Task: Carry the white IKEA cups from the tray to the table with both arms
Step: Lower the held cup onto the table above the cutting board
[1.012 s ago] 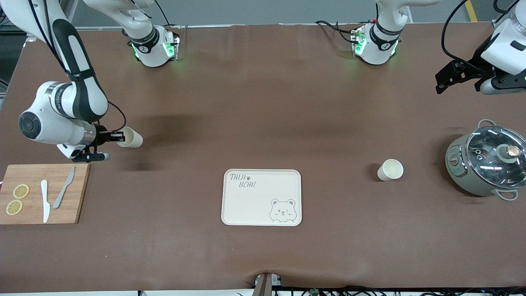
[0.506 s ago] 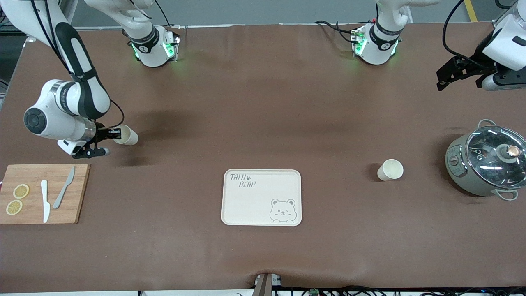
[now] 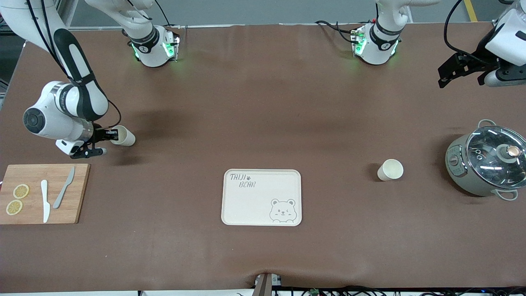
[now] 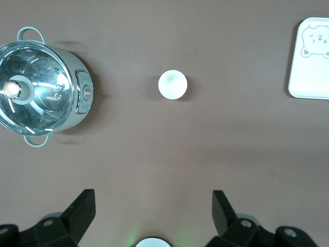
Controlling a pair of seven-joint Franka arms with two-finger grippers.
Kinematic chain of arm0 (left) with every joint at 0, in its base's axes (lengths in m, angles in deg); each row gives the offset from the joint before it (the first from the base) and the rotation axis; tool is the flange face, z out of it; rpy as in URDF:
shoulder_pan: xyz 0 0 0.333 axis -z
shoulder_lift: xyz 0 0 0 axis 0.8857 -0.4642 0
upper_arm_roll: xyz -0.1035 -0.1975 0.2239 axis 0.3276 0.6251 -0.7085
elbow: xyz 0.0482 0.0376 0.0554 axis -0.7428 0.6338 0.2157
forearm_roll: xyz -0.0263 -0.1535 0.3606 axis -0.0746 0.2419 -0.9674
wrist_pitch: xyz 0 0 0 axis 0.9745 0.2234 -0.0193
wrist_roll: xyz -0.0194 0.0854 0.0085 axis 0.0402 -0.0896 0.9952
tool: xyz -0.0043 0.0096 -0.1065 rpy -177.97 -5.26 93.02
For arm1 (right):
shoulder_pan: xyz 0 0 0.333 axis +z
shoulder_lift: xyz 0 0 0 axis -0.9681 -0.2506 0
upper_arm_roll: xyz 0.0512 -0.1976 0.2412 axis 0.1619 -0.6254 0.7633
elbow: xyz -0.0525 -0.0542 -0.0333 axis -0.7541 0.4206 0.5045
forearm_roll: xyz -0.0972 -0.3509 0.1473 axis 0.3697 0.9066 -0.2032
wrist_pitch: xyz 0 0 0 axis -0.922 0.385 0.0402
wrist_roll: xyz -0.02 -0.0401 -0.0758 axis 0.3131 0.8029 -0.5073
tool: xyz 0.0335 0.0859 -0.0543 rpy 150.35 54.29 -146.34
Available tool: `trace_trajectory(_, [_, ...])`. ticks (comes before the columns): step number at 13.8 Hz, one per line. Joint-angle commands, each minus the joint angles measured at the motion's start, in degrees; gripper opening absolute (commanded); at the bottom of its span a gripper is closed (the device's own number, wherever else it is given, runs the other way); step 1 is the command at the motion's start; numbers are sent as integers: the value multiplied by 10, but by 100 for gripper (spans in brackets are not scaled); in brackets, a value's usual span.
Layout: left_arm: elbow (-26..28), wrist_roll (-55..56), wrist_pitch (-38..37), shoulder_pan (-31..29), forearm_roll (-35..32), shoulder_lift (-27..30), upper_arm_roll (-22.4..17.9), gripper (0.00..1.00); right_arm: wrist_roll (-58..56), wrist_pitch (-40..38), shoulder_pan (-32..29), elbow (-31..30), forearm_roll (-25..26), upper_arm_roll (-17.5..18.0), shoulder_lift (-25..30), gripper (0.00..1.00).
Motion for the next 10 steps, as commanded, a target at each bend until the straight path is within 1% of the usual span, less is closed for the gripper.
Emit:
trace_trajectory(1, [-3, 0, -4, 0, 8, 5, -1, 100, -7, 11, -15, -1, 13, 10, -13, 25])
trace_trajectory(2, [-6, 0, -4, 0, 8, 4, -1, 100, -6, 11, -17, 0, 12, 10, -14, 93])
trace_trajectory(3, [-9, 0, -4, 0, 9, 3, -1, 100, -6, 9, -16, 3, 11, 11, -16, 100])
trace_trajectory(5, [-10, 0, -3, -1, 9, 2, -1, 100, -5, -14, -13, 22, 7, 13, -15, 100])
trace_trajectory(10, [-10, -3, -7, -1, 9, 4, -1, 100, -5, -194, -3, 161, 2, 19, -15, 100])
